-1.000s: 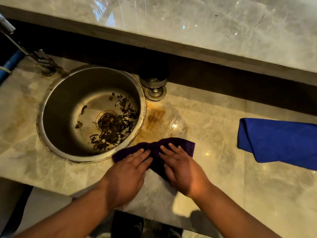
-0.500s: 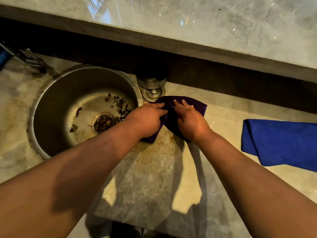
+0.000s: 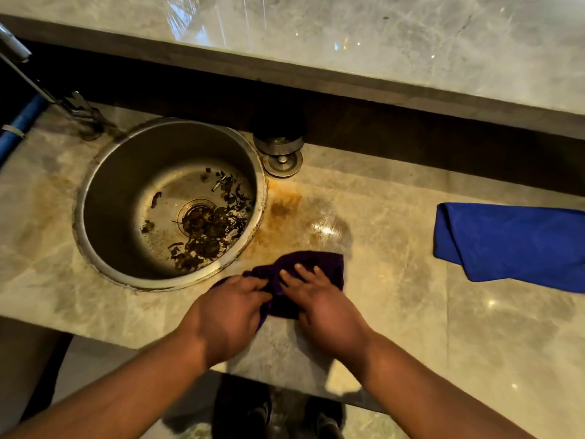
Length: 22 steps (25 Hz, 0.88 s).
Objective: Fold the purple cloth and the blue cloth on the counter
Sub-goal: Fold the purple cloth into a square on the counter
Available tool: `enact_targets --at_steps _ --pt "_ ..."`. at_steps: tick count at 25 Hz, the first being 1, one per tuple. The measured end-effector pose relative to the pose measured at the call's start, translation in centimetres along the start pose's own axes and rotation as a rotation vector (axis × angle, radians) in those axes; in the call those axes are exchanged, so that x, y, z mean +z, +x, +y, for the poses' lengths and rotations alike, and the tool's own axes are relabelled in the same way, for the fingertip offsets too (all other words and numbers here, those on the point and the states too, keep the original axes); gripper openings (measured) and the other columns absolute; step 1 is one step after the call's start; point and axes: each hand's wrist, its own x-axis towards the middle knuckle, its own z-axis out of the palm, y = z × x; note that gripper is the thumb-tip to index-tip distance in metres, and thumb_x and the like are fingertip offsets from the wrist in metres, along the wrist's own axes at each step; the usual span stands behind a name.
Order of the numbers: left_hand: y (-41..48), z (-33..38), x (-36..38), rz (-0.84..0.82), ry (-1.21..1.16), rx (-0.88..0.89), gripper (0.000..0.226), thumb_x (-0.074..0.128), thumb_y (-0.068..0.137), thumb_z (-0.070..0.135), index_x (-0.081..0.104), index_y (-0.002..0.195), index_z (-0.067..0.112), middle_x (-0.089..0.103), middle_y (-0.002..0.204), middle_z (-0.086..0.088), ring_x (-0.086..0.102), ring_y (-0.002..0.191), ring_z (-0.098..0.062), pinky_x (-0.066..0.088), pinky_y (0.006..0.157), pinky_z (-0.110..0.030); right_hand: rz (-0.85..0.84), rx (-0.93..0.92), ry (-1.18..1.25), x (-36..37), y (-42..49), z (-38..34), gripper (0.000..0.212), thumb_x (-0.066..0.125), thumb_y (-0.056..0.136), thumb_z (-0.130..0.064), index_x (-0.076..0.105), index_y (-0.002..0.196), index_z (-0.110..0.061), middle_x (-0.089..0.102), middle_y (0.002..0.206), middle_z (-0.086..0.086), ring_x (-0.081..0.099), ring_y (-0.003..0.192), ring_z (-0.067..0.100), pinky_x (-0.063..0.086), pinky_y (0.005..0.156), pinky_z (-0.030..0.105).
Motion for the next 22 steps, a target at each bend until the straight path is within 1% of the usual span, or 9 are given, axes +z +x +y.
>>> enact_targets --at_steps 3,6,7,10,11,14,17,19,22 --pt "-0.7 0.5 0.2 -0.033 -0.012 -0.034 0.052 0.035 0.091 0.038 0.072 0.126 0.029 0.066 0.138 0.004 0.063 0.122 -0.023 0.059 0.093 -0.041 -0.01 -0.015 0.019 -0.3 -1.2 1.3 0.067 0.042 0.078 -0.003 0.062 0.142 -0.01 0.052 0.156 0.008 0.038 0.151 0.031 0.019 0.126 0.047" --pt "3.2 0.8 -1.6 0.007 -0.019 -0.064 0.046 0.04 0.095 0.034 0.069 0.13 0.027 0.061 0.145 0.001 0.061 0.124 -0.025 0.058 0.092 -0.044 0.061 0.036 -0.008 -2.6 1.2 3.9 0.069 0.033 0.077 -0.009 0.065 0.138 -0.007 0.056 0.152 0.011 0.045 0.146 0.036 0.026 0.122 0.05" --pt "5.1 0.9 -2.3 0.026 -0.006 -0.071 0.045 0.041 0.097 0.032 0.067 0.133 0.026 0.058 0.148 -0.001 0.059 0.126 -0.026 0.056 0.096 -0.044 0.084 0.071 -0.022 -3.7 2.3 4.6 0.068 0.037 0.078 -0.004 0.062 0.14 -0.006 0.053 0.155 0.013 0.042 0.148 0.037 0.024 0.122 0.05" --pt "11.1 0.9 -4.3 0.043 0.019 -0.082 0.047 0.041 0.103 0.03 0.055 0.147 0.022 0.041 0.163 -0.004 0.049 0.139 -0.029 0.043 0.11 -0.042 0.144 0.149 -0.068 -6.9 6.0 6.0 0.07 0.05 0.086 0.007 0.047 0.153 -0.01 0.036 0.166 0.008 0.024 0.157 0.029 0.01 0.126 0.036" --pt "12.8 0.8 -5.0 0.02 0.025 -0.092 0.049 0.04 0.104 0.029 0.048 0.152 0.021 0.033 0.167 -0.004 0.044 0.143 -0.029 0.039 0.114 -0.042 0.159 0.163 -0.07 -7.9 7.4 6.3 0.071 0.049 0.088 0.008 0.042 0.156 -0.01 0.031 0.169 0.006 0.019 0.158 0.027 0.007 0.126 0.035" --pt "16.2 0.2 -7.0 -0.059 0.038 -0.133 0.055 0.039 0.105 0.028 0.034 0.159 0.022 0.016 0.173 -0.005 0.031 0.152 -0.029 0.032 0.118 -0.042 0.151 0.221 -0.036 -9.7 11.2 6.5 0.066 0.046 0.094 0.004 0.035 0.159 -0.007 0.023 0.172 0.008 0.014 0.159 0.029 0.008 0.128 0.043" --pt "15.8 0.1 -7.0 -0.012 0.057 -0.135 0.054 0.043 0.104 0.031 0.04 0.156 0.022 0.024 0.171 -0.004 0.034 0.15 -0.027 0.034 0.117 -0.04 0.205 0.257 -0.034 -8.5 11.7 5.9 0.06 0.051 0.099 -0.009 0.036 0.158 -0.007 0.027 0.171 0.009 0.017 0.158 0.031 0.012 0.129 0.048" --pt "13.1 0.5 -5.8 0.041 0.056 -0.127 0.051 0.048 0.101 0.038 0.051 0.149 0.021 0.036 0.166 -0.003 0.043 0.144 -0.026 0.04 0.112 -0.039 0.254 0.202 -0.051 -6.0 9.6 4.9 0.061 0.057 0.098 -0.016 0.04 0.156 -0.008 0.034 0.168 0.01 0.024 0.156 0.033 0.015 0.127 0.05" --pt "6.7 1.6 -3.7 0.019 0.0 -0.133 0.053 0.053 0.096 0.048 0.058 0.142 0.024 0.045 0.161 0.002 0.048 0.139 -0.022 0.044 0.108 -0.038 0.22 0.129 -0.057 -2.3 4.9 2.9 0.061 0.064 0.093 -0.02 0.05 0.151 -0.011 0.045 0.161 0.009 0.036 0.152 0.034 0.02 0.124 0.05"
